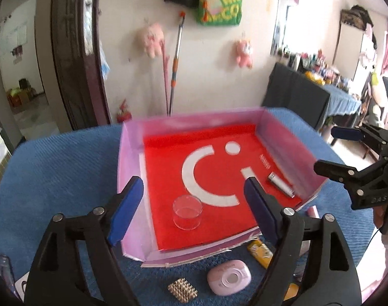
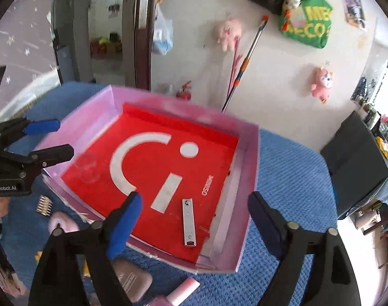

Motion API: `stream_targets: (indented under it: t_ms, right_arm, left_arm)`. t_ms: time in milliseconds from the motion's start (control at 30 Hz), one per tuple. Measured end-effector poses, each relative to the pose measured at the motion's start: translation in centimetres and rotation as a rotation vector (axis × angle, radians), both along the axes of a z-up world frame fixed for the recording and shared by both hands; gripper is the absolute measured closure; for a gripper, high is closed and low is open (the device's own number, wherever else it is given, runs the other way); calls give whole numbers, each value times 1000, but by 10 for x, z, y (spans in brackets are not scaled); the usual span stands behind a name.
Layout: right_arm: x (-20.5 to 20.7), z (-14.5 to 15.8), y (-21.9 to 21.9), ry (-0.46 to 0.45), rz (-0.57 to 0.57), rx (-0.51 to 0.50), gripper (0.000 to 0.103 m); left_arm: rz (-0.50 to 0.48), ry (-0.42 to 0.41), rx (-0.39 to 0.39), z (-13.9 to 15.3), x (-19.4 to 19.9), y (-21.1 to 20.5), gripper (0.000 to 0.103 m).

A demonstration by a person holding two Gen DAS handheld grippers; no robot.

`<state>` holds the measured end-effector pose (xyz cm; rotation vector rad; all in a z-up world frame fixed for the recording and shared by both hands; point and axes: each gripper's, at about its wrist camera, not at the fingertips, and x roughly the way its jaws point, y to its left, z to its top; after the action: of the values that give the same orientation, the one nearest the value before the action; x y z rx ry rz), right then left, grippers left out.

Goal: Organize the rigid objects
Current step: 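Withdraw both open tools from the box back toward the table items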

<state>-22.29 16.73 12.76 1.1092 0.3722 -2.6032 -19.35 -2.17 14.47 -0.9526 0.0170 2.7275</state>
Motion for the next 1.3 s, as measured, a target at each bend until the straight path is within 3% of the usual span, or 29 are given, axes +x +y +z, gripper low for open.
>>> stream_targets:
  t_ms: [133, 367, 567, 900, 1167, 1300]
  right_arm:
    - [28, 30, 0, 90, 0, -25, 2]
    - [90, 67, -9, 237, 22, -46, 0]
    - [141, 73, -13, 316, 18, -87, 0]
    - [201, 46, -7, 342, -32, -126, 0]
    - [218, -3, -7, 282, -76, -118, 0]
    - [212, -32, -5, 203, -96, -151, 0]
  left_arm:
    - [7, 99, 15, 24, 32, -2, 11]
    - [-6, 194, 29, 42, 83, 4, 6]
    - [-26, 213, 36, 35, 122, 12, 6]
    - [-22, 146, 27, -4, 159, 21, 6]
    - [-4, 14, 57, -50, 167, 17, 6]
    - [5, -52, 62, -72, 164, 15, 6]
